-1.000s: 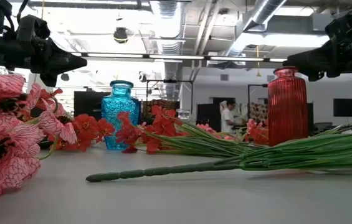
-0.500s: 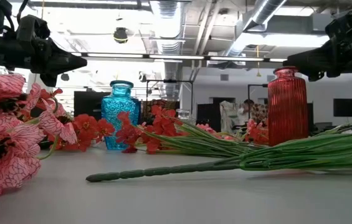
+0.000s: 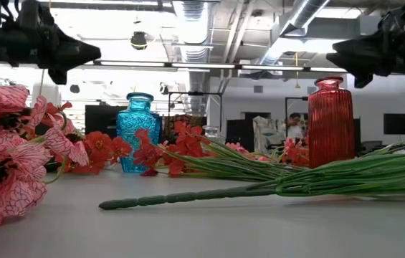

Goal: Sort flowers into vase by color
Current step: Put the left red flower into the transparent vase

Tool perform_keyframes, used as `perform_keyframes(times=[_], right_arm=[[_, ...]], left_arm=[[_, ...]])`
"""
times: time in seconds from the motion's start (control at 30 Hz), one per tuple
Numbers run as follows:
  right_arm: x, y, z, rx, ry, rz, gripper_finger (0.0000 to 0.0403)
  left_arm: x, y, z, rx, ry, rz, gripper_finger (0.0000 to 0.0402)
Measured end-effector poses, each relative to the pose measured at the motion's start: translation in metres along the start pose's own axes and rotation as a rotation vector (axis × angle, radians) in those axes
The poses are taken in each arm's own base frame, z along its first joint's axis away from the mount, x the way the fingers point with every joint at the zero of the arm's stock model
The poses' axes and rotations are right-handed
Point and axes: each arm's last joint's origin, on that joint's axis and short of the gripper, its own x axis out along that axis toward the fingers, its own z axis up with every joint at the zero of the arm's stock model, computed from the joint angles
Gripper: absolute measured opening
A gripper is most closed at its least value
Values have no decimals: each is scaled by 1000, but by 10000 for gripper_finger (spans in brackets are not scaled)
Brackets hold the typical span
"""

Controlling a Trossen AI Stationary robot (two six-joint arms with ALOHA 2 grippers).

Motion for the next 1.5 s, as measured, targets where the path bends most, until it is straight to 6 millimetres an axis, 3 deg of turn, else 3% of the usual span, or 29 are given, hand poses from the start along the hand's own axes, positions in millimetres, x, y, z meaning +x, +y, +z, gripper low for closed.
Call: perform_keyframes(times=[0.17,0.33,0.5,0.7,0.93,1.33,1.5], right_arm=[[0,0,0,53,-2,0,171],[0,0,0,70,2,-1,171],[0,0,0,71,1,-1,171],[0,0,0,71,1,-1,171],[0,0,0,80,1,0,171],[0,0,-1,102,10,-2,171],[0,0,-1,104,10,-2,171]], left_arm=[[6,-3,10,53,77,9,107],[11,-6,20,157,320,24,151],[15,-9,39,233,560,44,166],[32,-17,52,344,641,-29,167],[51,-21,42,491,876,-74,167],[77,-23,-1,562,1146,-183,167],[78,-20,-12,794,1257,-253,167]])
